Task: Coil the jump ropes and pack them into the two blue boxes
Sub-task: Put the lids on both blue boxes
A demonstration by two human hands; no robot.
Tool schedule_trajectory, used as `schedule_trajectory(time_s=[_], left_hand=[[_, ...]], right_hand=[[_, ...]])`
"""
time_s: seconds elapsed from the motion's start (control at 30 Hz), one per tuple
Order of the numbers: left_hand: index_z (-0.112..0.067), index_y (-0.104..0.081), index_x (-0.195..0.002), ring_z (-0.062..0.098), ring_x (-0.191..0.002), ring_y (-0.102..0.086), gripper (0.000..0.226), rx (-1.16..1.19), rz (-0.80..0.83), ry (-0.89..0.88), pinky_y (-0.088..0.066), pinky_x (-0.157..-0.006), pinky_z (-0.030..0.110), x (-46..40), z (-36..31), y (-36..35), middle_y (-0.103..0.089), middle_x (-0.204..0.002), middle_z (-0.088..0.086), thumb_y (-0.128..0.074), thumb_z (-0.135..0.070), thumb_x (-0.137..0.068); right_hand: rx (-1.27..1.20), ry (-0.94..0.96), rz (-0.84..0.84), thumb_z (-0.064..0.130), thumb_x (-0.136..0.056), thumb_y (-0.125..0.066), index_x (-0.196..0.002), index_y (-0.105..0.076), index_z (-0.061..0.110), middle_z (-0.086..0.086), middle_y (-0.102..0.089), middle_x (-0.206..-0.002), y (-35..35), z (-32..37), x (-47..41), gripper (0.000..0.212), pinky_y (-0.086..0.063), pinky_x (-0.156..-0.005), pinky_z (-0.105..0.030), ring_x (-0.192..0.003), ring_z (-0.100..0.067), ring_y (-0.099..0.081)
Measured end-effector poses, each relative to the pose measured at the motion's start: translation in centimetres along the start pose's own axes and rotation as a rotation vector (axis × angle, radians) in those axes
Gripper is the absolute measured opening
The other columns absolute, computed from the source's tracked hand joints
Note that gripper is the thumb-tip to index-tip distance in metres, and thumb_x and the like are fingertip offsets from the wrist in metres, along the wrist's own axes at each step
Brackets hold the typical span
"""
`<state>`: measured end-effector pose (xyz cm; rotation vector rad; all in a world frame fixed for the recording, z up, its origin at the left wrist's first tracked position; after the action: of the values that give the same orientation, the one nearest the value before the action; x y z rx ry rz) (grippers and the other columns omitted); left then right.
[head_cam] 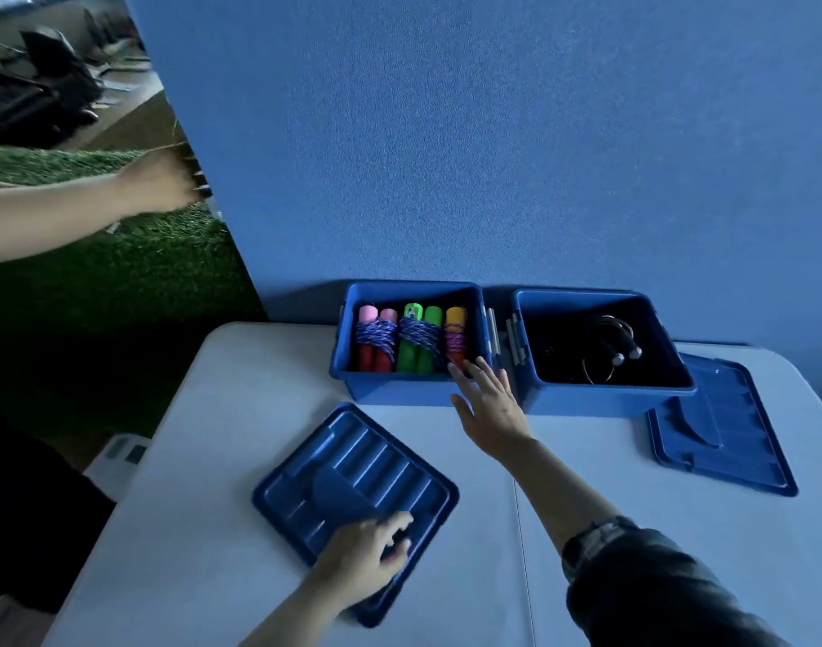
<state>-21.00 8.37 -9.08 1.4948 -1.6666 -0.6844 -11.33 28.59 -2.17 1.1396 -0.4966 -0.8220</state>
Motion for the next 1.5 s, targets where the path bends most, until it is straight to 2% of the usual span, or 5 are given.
schedule_trajectory(time_s=[0.13,0.3,0.77,1.07,1.5], left_hand=[[-0.031,-0.052,-0.119,0.012,-0.103,-0.061,0.051,-0.087,-0.341,0.105,-0.055,-0.079,0.044,0.7,3.5,2.5,-0.057,-0.122,-0.011,-0.073,-0.031,-0.073],[-0.030,-0.022,-0.148,0.028,-0.138,-0.031,0.112,-0.262,-0.026,0.746,-0.029,-0.106,0.046,2.3,9.1,3.4,-0.028,-0.152,0.007,-0.050,-0.090,-0.057],[-0.021,-0.023,-0.147,0.026,-0.123,-0.048,0.081,-0.062,-0.068,0.768,-0.040,-0.096,0.038,-0.4,7.0,2.6,-0.045,-0.136,0.006,-0.061,-0.051,-0.082],[-0.011,-0.046,-0.078,0.015,-0.053,-0.047,0.032,0.470,-0.196,0.647,-0.034,-0.044,0.021,-1.7,6.2,2.6,-0.051,-0.066,-0.001,-0.073,-0.028,-0.082],[-0.021,-0.065,-0.087,-0.001,-0.078,-0.056,0.027,0.566,-0.618,0.243,-0.044,-0.073,0.023,-4.9,0.8,14.0,-0.064,-0.086,-0.006,-0.044,-0.037,-0.092]], right_hand=[[-0.006,-0.005,0.014,0.027,-0.099,-0.040,-0.149,-0.019,0.025,0.003,-0.010,-0.158,-0.1,0.1,1.7,0.055,0.005,-0.116,-0.042,-0.147,-0.017,0.000],[0.008,-0.006,0.058,0.028,-0.098,-0.041,-0.150,-0.017,0.020,0.004,0.004,-0.159,-0.5,0.3,3.4,0.057,0.006,-0.116,-0.041,-0.147,-0.016,0.007],[0.029,-0.156,0.581,0.032,-0.093,-0.053,-0.150,-0.013,0.017,-0.003,-0.022,-0.155,-6.3,-2.2,9.3,0.071,-0.021,-0.115,-0.038,-0.141,-0.023,-0.024],[-0.047,-0.296,0.534,0.031,-0.083,-0.068,-0.142,-0.032,0.019,-0.010,-0.041,-0.130,-5.7,-3.8,10.5,0.071,-0.035,-0.099,-0.035,-0.120,-0.029,-0.041],[-0.329,-0.140,0.329,0.012,-0.071,-0.075,-0.090,-0.055,0.028,0.002,-0.064,-0.081,9.3,-1.1,6.3,0.032,-0.043,-0.066,-0.027,-0.070,-0.013,-0.052]])
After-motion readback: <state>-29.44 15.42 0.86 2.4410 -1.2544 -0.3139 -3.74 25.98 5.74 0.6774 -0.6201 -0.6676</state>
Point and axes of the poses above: each hand's wrist, its own x-axis away from the middle knuckle, its own y-axis out of the back of the hand, z = x × y, the point moved 8 cm from there along -x, towards the middle knuckle
